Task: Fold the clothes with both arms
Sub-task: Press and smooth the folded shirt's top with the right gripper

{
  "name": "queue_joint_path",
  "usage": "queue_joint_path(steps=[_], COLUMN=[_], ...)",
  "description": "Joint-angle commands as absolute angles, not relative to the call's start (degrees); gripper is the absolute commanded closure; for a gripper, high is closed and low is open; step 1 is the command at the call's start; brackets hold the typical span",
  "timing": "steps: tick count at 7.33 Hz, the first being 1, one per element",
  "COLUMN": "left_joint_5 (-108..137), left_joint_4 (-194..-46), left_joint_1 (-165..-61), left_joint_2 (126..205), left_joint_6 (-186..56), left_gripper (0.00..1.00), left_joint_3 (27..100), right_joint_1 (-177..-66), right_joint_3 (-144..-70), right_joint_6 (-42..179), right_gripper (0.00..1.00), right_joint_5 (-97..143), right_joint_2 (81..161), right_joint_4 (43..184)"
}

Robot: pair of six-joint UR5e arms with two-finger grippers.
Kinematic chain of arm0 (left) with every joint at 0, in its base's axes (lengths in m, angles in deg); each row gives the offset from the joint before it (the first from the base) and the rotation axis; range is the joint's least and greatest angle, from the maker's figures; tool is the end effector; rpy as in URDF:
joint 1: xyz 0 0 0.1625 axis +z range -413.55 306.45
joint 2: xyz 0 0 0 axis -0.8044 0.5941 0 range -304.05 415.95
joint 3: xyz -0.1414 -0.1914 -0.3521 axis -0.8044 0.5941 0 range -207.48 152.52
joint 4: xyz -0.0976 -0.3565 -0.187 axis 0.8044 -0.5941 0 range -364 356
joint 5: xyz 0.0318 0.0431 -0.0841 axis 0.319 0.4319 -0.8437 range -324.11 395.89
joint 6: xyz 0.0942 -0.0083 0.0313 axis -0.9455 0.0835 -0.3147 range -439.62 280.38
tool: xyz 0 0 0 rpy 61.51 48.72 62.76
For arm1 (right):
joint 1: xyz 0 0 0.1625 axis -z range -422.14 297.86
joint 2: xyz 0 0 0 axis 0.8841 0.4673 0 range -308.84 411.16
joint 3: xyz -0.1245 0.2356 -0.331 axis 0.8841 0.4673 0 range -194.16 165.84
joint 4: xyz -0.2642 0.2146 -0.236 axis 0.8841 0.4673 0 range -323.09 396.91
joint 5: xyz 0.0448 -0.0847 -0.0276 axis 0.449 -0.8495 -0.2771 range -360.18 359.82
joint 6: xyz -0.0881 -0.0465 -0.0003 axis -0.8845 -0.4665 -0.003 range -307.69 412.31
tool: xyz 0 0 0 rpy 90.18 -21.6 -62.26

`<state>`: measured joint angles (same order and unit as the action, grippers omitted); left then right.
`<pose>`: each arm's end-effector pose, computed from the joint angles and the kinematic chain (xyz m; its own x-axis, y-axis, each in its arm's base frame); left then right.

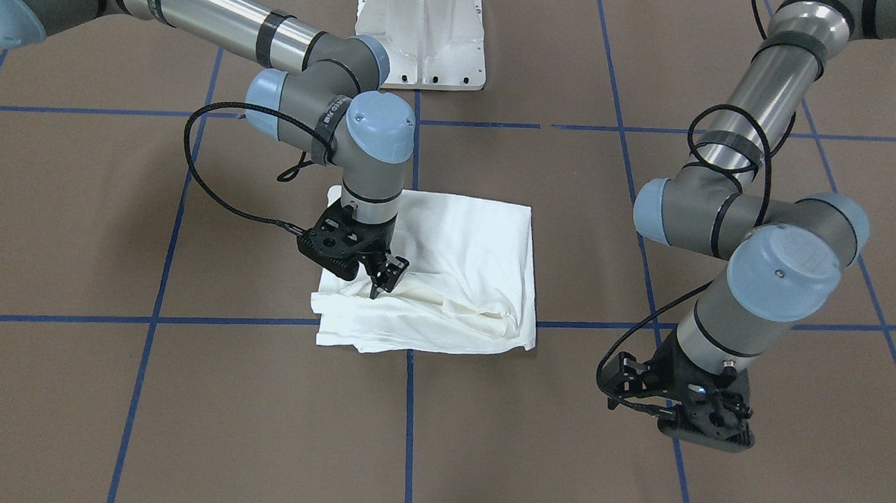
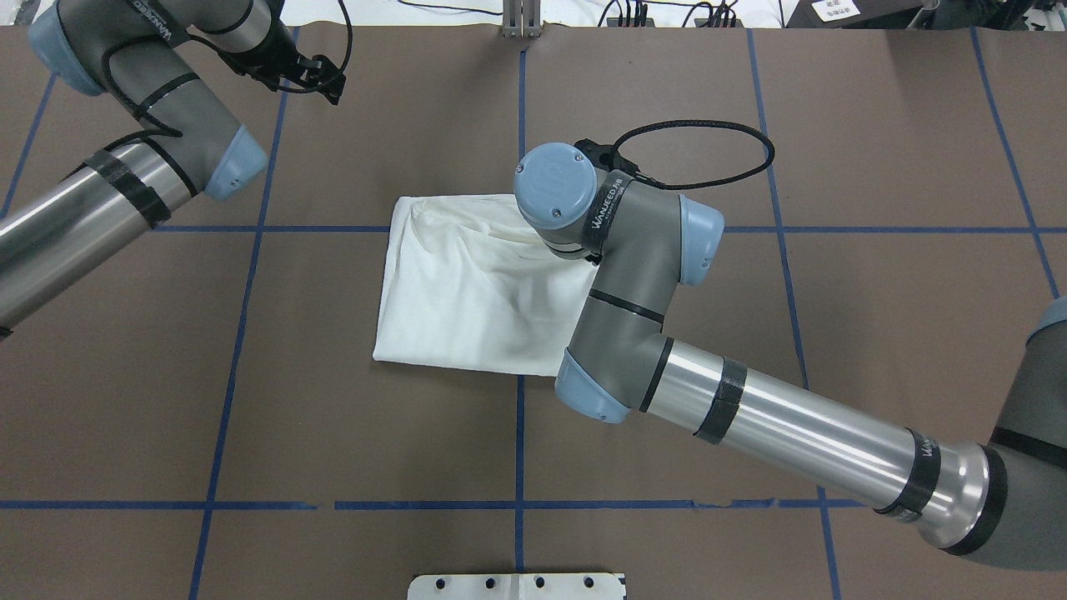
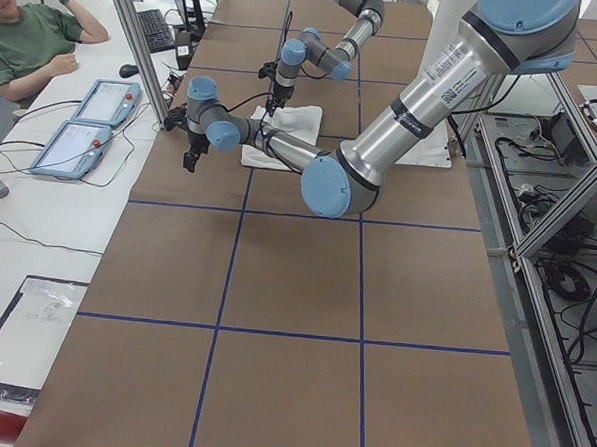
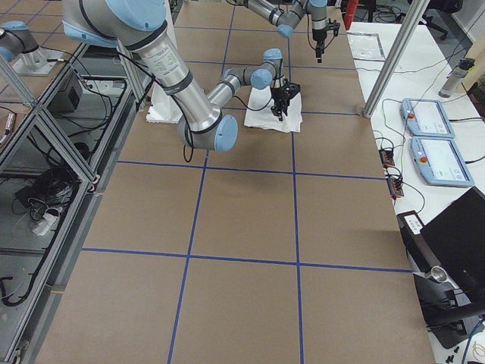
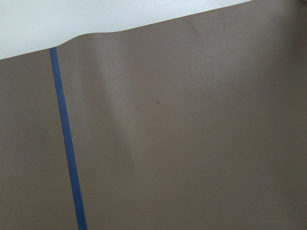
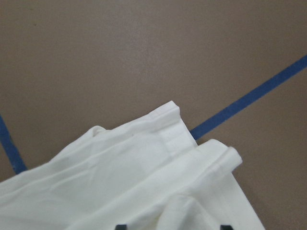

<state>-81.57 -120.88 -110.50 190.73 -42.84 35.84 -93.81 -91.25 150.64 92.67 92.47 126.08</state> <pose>0.3660 -0.7226 0.3344 0.6844 0.2513 -0.6845 0.0300 0.9282 0.3709 -0.5937 -0.5170 0.2341 0.6037 0.5423 0.5843 -0.5928 0.7955 -0.1259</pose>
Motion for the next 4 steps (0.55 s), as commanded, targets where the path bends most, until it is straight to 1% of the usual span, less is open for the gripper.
queue_joint_path(steps=[1, 4], left_joint_5=[-81.53, -81.53], left_joint_4=[-120.89, -120.98], left_joint_1=[-110.33, -110.07], left_joint_2=[190.69, 189.91], left_joint_6=[-42.71, -42.62], left_gripper=[0.00, 0.00], left_joint_3=[35.89, 36.06], right_joint_1=[-94.48, -96.67], right_joint_3=[-91.15, -87.39], right_joint_6=[147.60, 143.38], right_gripper=[1.00, 1.00], right_joint_5=[90.53, 88.51], right_joint_2=[92.64, 92.47], right_joint_4=[126.64, 126.12])
